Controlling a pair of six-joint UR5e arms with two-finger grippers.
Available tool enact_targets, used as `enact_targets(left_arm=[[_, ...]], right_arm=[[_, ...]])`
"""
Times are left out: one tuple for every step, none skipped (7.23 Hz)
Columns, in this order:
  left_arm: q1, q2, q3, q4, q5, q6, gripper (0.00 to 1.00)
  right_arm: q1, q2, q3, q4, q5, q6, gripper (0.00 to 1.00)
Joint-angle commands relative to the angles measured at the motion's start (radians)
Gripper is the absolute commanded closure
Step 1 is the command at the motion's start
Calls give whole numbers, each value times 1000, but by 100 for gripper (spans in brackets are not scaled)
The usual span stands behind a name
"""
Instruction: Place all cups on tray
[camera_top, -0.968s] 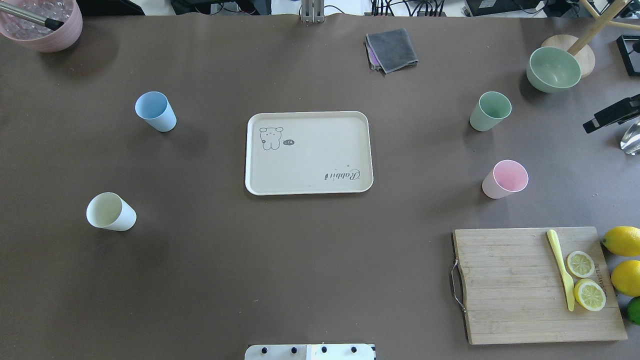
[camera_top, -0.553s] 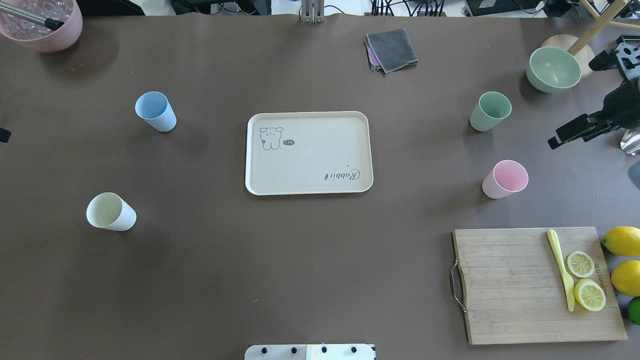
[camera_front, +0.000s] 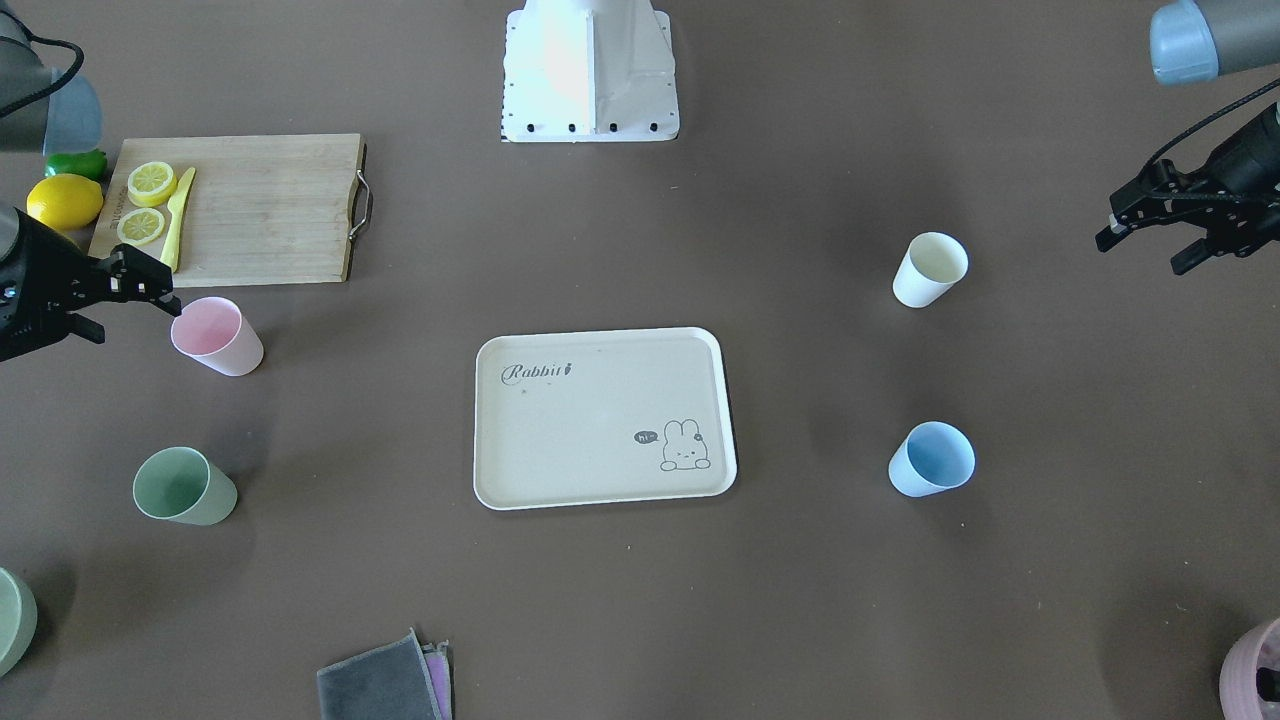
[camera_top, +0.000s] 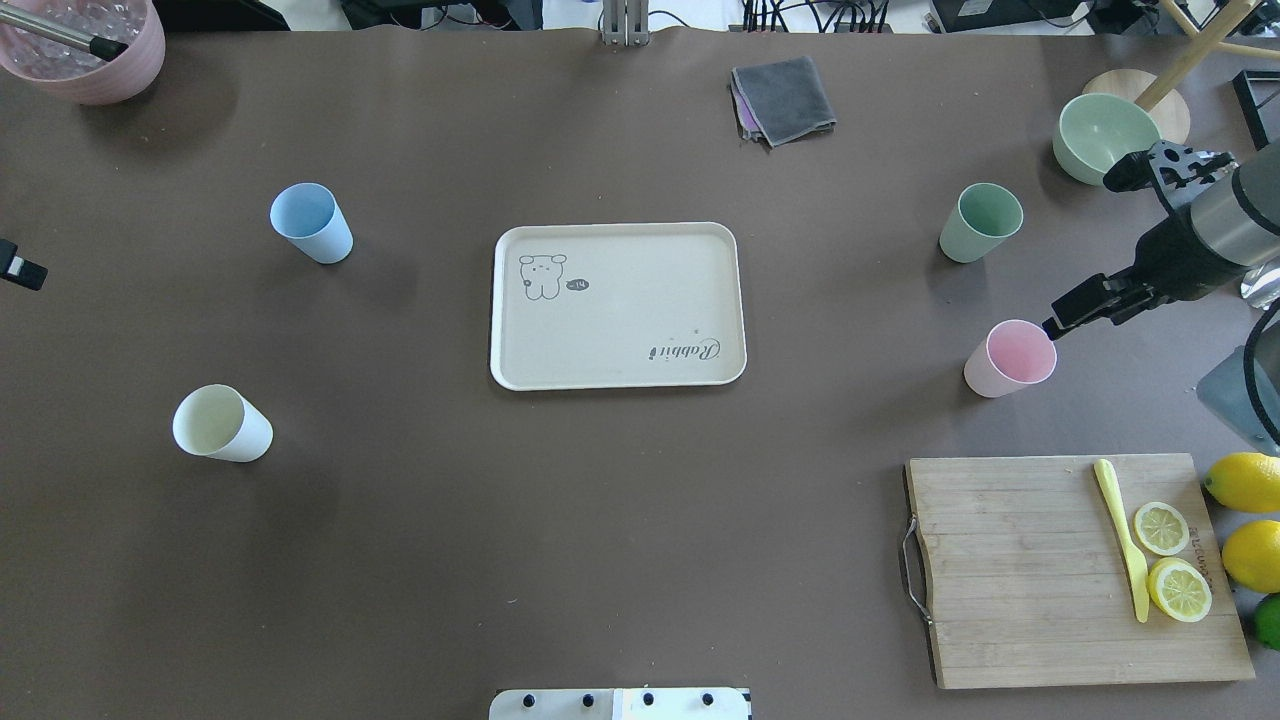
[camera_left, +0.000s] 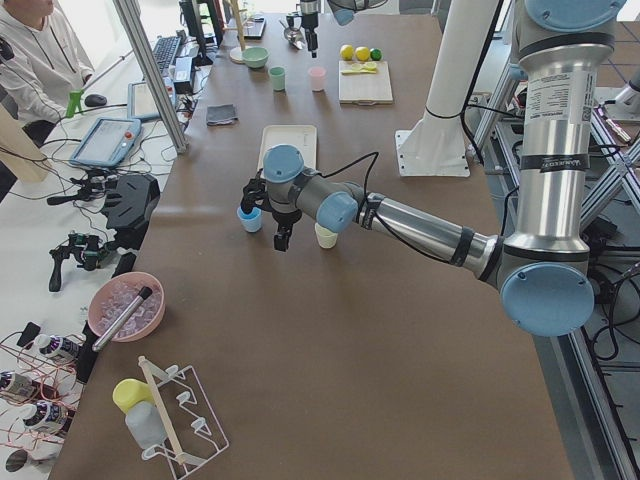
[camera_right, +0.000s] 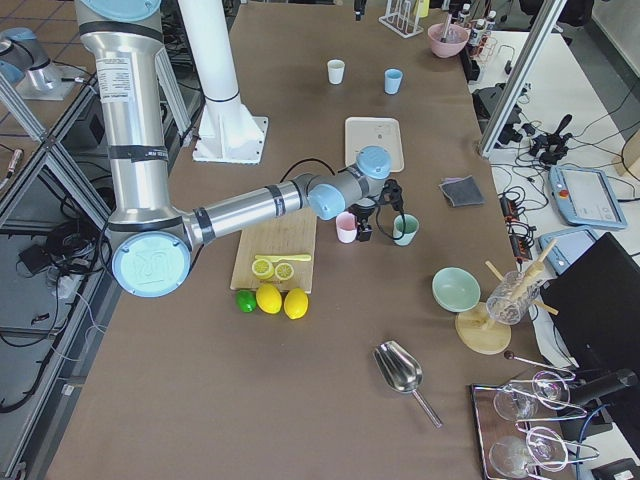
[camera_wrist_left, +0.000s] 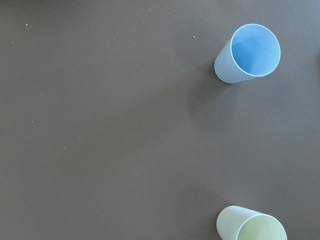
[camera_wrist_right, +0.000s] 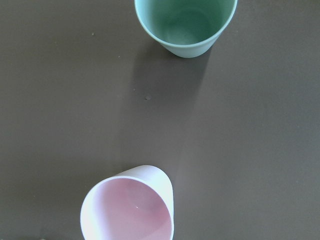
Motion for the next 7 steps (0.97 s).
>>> enact_targets(left_arm=[[1,-5,1,0,1,0,2],[1,-3,-1,0,1,0,2],[1,-3,-4,0,1,-2,2],[19,-3,2,0,20,-30,2],[65,-3,-5,-2,63,-97,2],[102,6,-8,-32,80,-142,2],[134,9,-5,-52,100,-184,2]], right_arm=[[-39,16,-44,1,-19,16,14],[-45,23,-66,7,-21,16,27],[-51,24,-77,7,-18,14,84],[-56,26,-74,9,-16,12,100],[-61,26,-74,9,-15,16,100],[-61,27,-71,7,-13,19,100],[-61,50,-71,7,-9,20,100]])
